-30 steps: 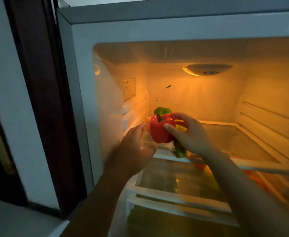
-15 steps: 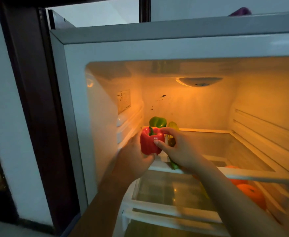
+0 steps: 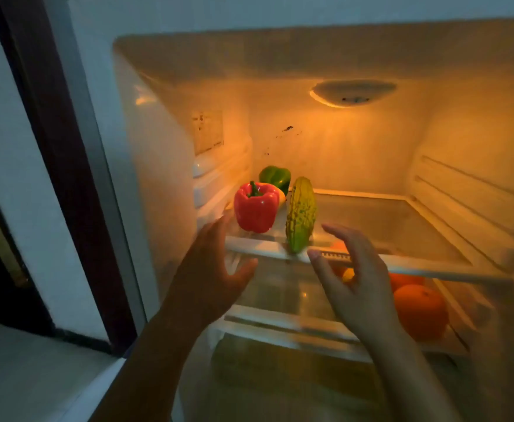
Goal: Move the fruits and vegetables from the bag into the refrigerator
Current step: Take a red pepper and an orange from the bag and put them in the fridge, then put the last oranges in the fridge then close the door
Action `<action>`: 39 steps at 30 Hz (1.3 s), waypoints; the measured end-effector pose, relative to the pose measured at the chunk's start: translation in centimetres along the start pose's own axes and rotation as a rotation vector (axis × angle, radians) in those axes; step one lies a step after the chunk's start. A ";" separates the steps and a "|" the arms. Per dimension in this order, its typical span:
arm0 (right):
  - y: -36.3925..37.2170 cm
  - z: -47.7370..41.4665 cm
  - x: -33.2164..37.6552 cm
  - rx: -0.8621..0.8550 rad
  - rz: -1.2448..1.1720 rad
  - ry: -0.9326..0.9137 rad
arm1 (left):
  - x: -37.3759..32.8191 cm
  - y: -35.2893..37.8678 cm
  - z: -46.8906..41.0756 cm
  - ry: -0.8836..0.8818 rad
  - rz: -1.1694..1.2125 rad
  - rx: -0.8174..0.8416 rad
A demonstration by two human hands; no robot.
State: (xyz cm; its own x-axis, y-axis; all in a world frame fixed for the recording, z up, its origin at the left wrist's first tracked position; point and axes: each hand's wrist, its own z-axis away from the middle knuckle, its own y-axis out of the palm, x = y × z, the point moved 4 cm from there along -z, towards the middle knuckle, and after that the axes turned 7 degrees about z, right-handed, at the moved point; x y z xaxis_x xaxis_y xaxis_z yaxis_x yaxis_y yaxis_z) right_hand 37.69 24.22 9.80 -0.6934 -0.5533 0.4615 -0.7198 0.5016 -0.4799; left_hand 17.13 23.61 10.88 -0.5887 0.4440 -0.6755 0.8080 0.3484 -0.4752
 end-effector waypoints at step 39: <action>-21.8 57.2 20.7 0.219 0.574 1.346 | -14.1 12.7 49.5 0.594 0.014 1.639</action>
State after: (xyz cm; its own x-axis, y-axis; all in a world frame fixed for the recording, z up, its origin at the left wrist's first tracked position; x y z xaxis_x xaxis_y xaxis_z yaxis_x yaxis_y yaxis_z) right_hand 40.98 -36.23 -12.83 -0.4724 0.7613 0.4441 -0.4083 0.2575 -0.8758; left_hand 36.88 -19.12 -13.59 -0.2069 0.7865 -0.5819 -0.2227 -0.6170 -0.7548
